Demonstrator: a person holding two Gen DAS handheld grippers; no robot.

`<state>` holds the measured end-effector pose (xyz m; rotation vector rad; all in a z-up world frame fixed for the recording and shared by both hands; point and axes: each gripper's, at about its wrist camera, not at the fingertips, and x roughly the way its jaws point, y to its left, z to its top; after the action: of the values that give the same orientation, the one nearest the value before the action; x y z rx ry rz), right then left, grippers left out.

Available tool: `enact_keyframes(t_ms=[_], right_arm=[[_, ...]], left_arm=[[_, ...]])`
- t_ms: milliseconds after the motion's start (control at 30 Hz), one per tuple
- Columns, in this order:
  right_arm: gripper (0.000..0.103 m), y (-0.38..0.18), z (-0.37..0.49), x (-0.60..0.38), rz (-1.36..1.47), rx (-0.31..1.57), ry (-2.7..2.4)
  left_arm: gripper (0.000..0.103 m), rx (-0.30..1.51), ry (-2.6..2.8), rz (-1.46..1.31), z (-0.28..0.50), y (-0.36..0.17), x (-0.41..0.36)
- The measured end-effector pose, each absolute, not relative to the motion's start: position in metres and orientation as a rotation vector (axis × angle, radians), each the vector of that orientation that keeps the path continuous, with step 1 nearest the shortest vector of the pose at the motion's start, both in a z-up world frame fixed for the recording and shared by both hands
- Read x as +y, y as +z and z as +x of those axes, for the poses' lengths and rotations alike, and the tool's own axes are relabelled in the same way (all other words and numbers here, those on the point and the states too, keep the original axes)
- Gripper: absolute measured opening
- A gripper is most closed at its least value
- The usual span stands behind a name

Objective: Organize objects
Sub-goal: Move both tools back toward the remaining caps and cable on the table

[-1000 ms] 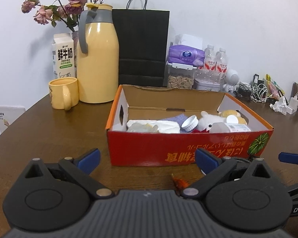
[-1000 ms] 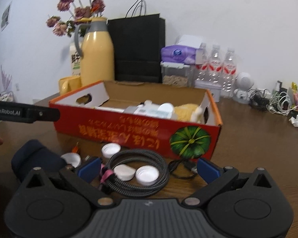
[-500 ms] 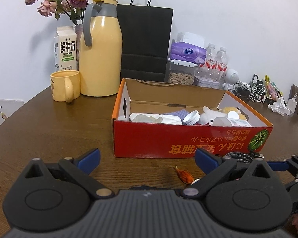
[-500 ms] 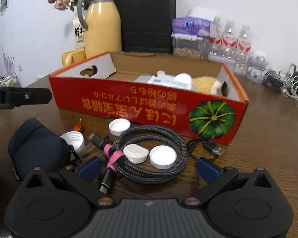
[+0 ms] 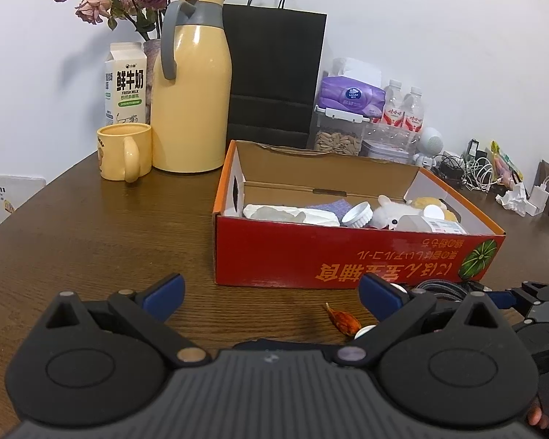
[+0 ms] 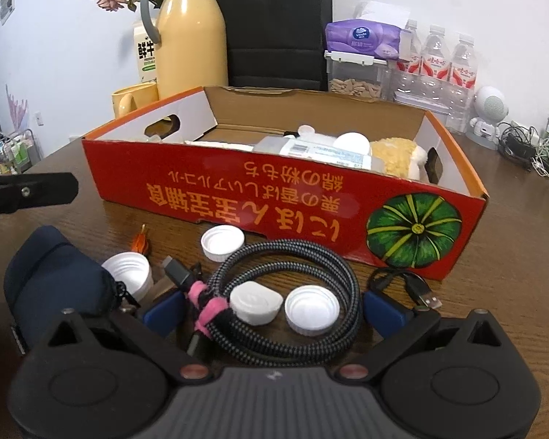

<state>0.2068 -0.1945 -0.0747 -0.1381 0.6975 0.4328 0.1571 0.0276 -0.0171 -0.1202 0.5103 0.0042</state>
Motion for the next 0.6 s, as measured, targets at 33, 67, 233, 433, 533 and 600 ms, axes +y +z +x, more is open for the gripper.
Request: enact_keyframes(t_ms=[33,67,233,433,533,600], right_arm=[[0.103,-0.0747,0.2078,-0.1939,-0.14,0.697,0.436],[0.103,-0.0747,0.2088,-0.1935,-0.141,0.697,0.44],[0.103,-0.0744,0.2107,-0.1934,-0.137,0.697,0.444],[0.093,-0.0731,0.2099,-0.1993,-0.096,0.678,0.453],[0.092,-0.072,0.2077,-0.2003,-0.086,0.667,0.469],[0.092,-0.0702,0.2047,-0.1997,-0.092,0.646,0.468]], left_arm=[[0.103,0.511,0.006,-0.121,0.1574,-0.0172,0.0278],[0.103,0.513,0.008,-0.121,0.1577,-0.0172,0.0282],[0.103,0.522,0.012,-0.122,0.1586,-0.0183,0.0289],[0.103,0.527,0.017,-0.118,0.16,-0.0197,0.0285],[0.103,0.531,0.02,-0.116,0.1607,-0.0205,0.0283],[0.103,0.534,0.022,-0.115,0.1615,-0.0209,0.028]])
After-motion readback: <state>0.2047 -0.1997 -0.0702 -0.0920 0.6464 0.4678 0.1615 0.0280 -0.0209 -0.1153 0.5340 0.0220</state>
